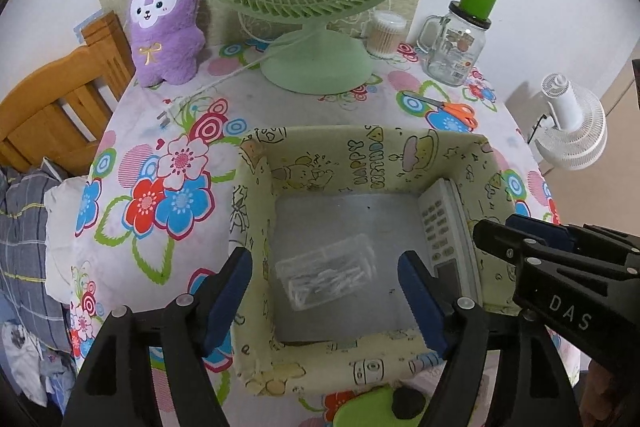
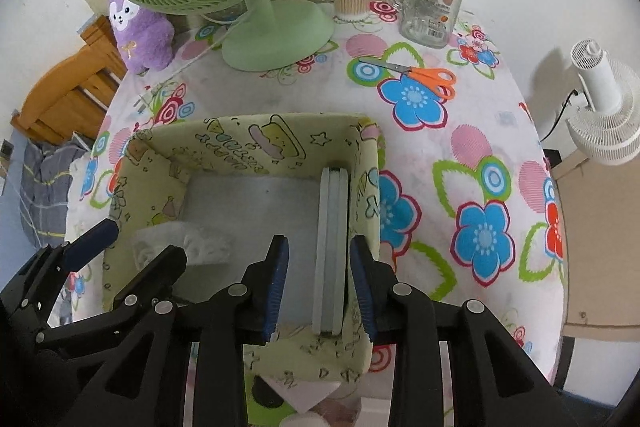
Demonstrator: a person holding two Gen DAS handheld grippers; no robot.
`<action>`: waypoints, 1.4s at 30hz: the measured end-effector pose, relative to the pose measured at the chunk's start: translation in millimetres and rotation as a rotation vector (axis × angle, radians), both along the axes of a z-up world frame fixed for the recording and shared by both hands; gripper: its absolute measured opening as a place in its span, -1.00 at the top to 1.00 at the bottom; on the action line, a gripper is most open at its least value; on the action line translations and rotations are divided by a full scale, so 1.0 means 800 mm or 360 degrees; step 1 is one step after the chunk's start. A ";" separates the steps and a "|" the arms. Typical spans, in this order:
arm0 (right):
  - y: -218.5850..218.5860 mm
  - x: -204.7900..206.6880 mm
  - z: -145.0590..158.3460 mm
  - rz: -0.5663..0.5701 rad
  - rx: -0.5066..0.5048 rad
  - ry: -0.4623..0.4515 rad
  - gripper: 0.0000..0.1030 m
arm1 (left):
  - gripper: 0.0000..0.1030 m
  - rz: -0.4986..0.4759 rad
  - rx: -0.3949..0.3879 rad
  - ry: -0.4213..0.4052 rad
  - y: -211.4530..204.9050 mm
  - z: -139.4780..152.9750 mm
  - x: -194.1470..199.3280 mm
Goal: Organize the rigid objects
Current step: 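Lower both held items into the fabric box and open both grippers, then withdraw both tools from the fabric box toward the remaining items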
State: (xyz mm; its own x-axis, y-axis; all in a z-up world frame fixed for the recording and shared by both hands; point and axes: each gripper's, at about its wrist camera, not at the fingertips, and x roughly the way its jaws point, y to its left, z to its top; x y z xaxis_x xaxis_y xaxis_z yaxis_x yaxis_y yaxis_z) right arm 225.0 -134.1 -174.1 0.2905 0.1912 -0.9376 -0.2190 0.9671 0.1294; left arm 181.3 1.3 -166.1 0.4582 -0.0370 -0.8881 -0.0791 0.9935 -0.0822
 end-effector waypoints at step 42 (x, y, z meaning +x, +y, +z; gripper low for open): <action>-0.044 -0.125 0.102 -0.0218 -0.0020 -0.0272 -0.62 | -0.99 -0.0033 -0.0025 -0.0138 0.002 0.080 -0.107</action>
State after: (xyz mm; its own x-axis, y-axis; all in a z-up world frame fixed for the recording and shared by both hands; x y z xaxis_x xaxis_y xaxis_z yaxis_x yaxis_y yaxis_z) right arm 125.3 -169.2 -92.5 0.4680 0.1276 -0.8745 -0.1034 0.9906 0.0892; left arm 95.3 2.8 -102.4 0.5325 -0.0606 -0.8443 -0.0507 0.9934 -0.1033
